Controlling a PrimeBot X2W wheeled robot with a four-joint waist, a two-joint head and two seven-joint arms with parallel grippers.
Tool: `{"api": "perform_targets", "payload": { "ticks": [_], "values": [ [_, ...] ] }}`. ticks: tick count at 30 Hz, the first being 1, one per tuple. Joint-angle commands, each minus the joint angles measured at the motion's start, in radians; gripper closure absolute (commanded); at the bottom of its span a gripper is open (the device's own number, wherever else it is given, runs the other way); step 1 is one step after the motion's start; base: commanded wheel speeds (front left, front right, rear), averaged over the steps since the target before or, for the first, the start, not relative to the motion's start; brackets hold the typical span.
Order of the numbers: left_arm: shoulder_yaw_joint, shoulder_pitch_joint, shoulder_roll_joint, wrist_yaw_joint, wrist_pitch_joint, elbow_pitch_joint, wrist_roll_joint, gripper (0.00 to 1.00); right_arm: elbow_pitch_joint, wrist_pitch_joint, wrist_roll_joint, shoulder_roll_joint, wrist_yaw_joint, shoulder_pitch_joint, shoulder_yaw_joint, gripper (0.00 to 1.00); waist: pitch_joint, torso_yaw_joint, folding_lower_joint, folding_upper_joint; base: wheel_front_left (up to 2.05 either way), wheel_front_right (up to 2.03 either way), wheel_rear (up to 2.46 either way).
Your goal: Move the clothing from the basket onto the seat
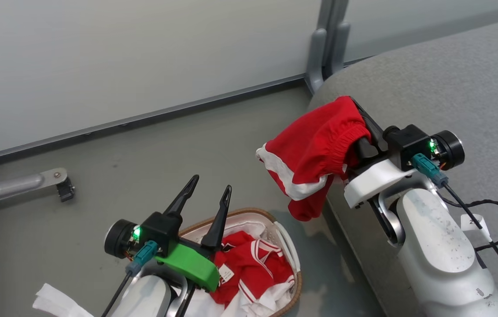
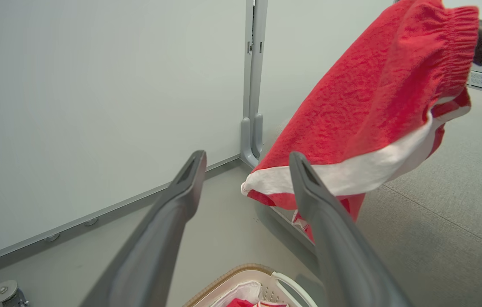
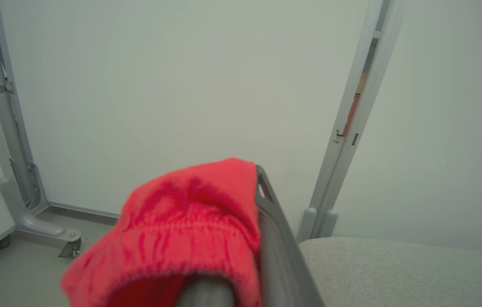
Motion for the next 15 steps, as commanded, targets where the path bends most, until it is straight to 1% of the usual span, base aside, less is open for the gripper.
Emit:
{"api": "perform_targets", "payload": {
  "ticks": [1,4,9,12,15],
  "values": [
    [0.007,-0.024,0.002,-0.005,-0.001,-0.004,0.011,0.0,-0.006,-0.002,-0.007,-0.003,-0.001,-0.013,-0.008,1.0,0.078,-0.151,0.0,-0.0001,0.0,0.0,0.0],
    [0.011,-0.043,0.004,-0.013,0.0,0.0,0.027,0.0,-0.013,-0.002,-0.003,-0.003,-0.001,-0.016,-0.03,1.0,0.107,-0.224,0.0,-0.0001,0.0,0.0,0.0],
    [0.008,-0.066,0.008,-0.021,-0.001,0.009,0.041,0.0,-0.023,-0.002,0.01,-0.002,-0.001,-0.007,-0.064,1.0,0.144,-0.313,0.0,-0.0001,0.0,0.0,0.0],
    [0.0,-0.077,0.01,-0.023,-0.001,0.015,0.045,0.0,-0.026,-0.002,0.014,-0.002,-0.001,0.002,-0.085,1.0,0.162,-0.343,0.0,-0.0001,0.0,0.0,0.0],
    [-0.006,-0.086,0.014,-0.026,-0.001,0.02,0.05,0.0,-0.034,-0.002,0.014,-0.002,-0.001,0.006,-0.105,1.0,0.179,-0.355,0.0,-0.0001,0.0,0.0,0.0]
  ]
}}
